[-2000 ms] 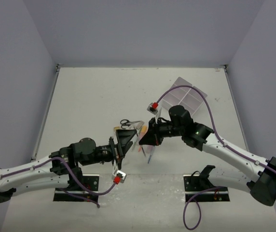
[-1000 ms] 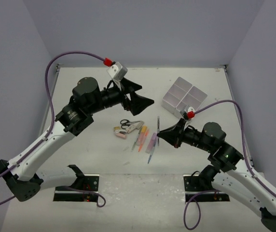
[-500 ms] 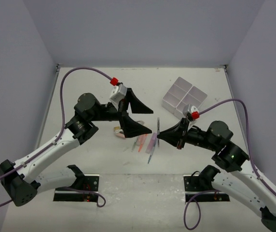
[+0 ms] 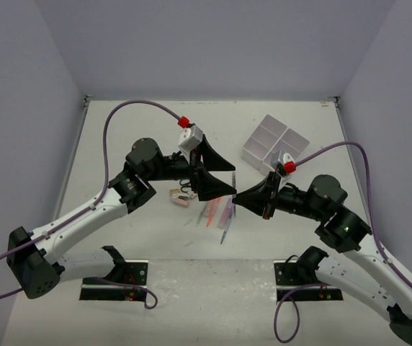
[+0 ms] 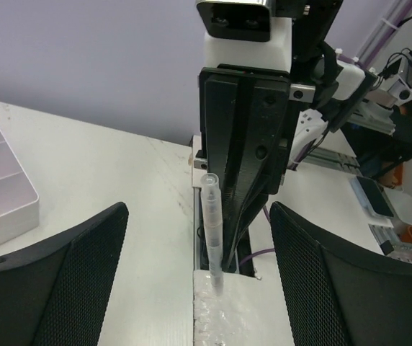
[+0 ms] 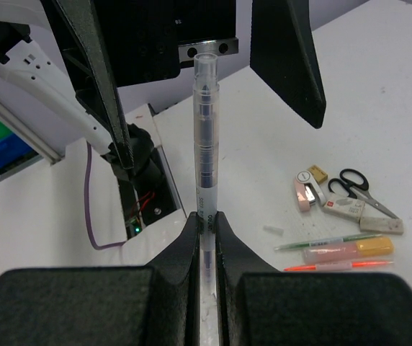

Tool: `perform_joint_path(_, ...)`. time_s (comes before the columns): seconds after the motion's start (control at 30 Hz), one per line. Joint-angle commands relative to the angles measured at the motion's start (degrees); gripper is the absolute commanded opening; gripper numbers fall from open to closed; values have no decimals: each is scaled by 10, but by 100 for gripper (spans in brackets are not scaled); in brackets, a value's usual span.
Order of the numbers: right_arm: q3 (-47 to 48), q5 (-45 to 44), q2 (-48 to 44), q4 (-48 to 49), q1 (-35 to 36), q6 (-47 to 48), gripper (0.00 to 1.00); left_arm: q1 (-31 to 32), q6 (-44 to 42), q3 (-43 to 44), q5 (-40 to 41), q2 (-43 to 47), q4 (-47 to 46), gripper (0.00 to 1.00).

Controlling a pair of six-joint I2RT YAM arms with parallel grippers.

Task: Sort the stationery into containers
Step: Close the pen cap on the pen.

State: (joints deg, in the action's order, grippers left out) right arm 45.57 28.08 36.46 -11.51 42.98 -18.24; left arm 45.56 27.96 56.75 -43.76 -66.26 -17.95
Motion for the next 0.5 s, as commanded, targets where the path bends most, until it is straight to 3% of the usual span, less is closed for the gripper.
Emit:
perform_joint_path(0.0, 26, 2, 9, 20, -3, 9, 0, 1, 15, 5, -1, -4, -28, 75)
perform_joint_path(0.17, 36, 2, 24, 20, -3, 9, 0, 15, 26, 3, -20, -11, -60, 66)
perform_joint_path(0.3, 42, 6, 29, 25, -3, 6, 0, 23, 27, 2, -21, -23, -60, 34)
perform_joint_path(0.47, 49, 1, 31, 26, -3, 4, 0, 23, 25, -4, -21, -26, -54, 26)
